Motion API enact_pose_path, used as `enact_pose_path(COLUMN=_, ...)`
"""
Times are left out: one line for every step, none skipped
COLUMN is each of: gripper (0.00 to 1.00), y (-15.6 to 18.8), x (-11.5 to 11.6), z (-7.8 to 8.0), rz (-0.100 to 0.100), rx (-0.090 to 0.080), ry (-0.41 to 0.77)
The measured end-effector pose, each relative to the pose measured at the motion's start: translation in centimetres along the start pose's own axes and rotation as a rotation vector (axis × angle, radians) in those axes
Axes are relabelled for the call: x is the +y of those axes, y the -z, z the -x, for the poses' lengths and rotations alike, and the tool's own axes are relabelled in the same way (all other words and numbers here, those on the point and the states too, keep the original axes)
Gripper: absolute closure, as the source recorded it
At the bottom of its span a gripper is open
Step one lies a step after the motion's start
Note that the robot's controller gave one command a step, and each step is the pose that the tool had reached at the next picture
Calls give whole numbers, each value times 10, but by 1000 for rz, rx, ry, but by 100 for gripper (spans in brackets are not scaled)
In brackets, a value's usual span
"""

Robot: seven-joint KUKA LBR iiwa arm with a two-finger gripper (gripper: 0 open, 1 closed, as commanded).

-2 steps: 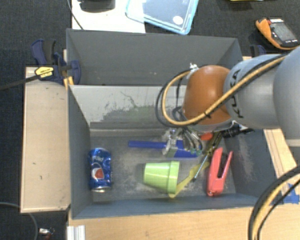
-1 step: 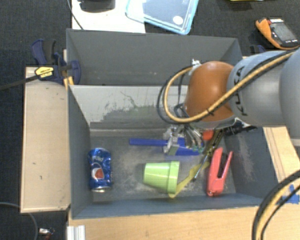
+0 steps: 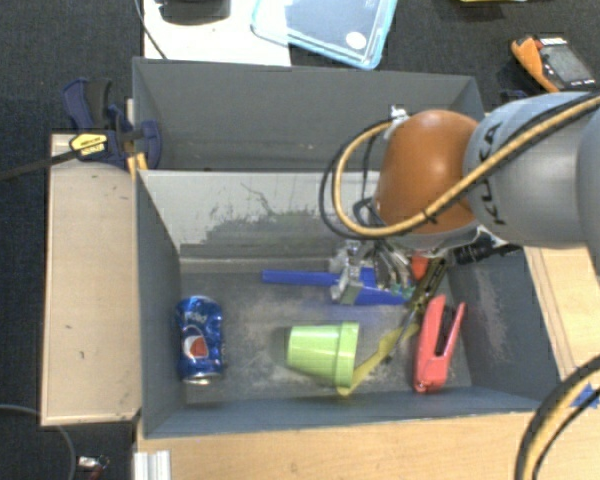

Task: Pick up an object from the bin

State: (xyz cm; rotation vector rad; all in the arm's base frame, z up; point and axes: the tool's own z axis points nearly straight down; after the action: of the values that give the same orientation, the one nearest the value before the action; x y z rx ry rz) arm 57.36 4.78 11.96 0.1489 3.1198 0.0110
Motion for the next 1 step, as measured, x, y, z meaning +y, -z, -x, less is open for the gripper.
enact_pose_path(gripper=100, y=29, x=0, z=0, rz=0, rx=1, ry=-3)
